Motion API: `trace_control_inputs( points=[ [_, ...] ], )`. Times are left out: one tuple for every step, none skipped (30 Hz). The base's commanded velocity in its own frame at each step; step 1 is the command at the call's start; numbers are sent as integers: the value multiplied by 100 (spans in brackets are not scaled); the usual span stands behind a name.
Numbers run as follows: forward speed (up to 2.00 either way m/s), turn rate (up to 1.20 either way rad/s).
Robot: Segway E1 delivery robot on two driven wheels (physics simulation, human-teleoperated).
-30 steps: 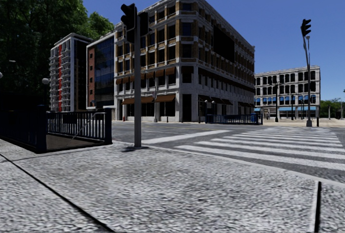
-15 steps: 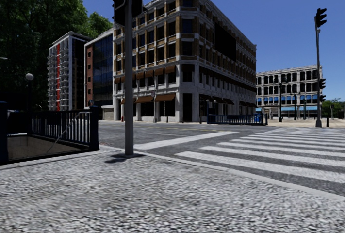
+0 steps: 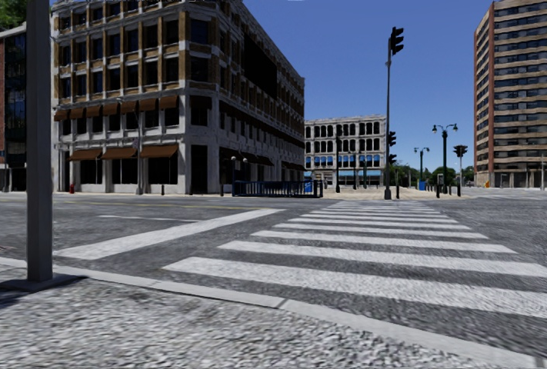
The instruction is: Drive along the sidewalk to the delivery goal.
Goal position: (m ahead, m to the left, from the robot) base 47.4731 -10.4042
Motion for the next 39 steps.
trace_control_inputs(
  points=[
    [190,-113],
    [190,-103],
    [190,-63],
    [190,-61],
    [190,-58],
    [190,-58],
    [190,-11],
    [190,-3],
    [190,-1],
    [190,-1],
    [190,0],
    [190,0],
    [190,0],
    [190,0],
    [190,0],
    [190,0],
    [190,0],
    [190,0],
    [190,0],
    [190,0],
    [190,0],
    [190,-50],
    [190,-104],
    [190,-104],
    [190,-120],
    [190,-120],
    [190,-120],
    [190,-120],
    [190,-120],
    [190,-88],
    [190,-3],
    [190,0],
    [190,0],
    [190,0],
    [190,0],
    [190,0],
    [190,0],
    [190,0],
    [190,0]
  ],
)
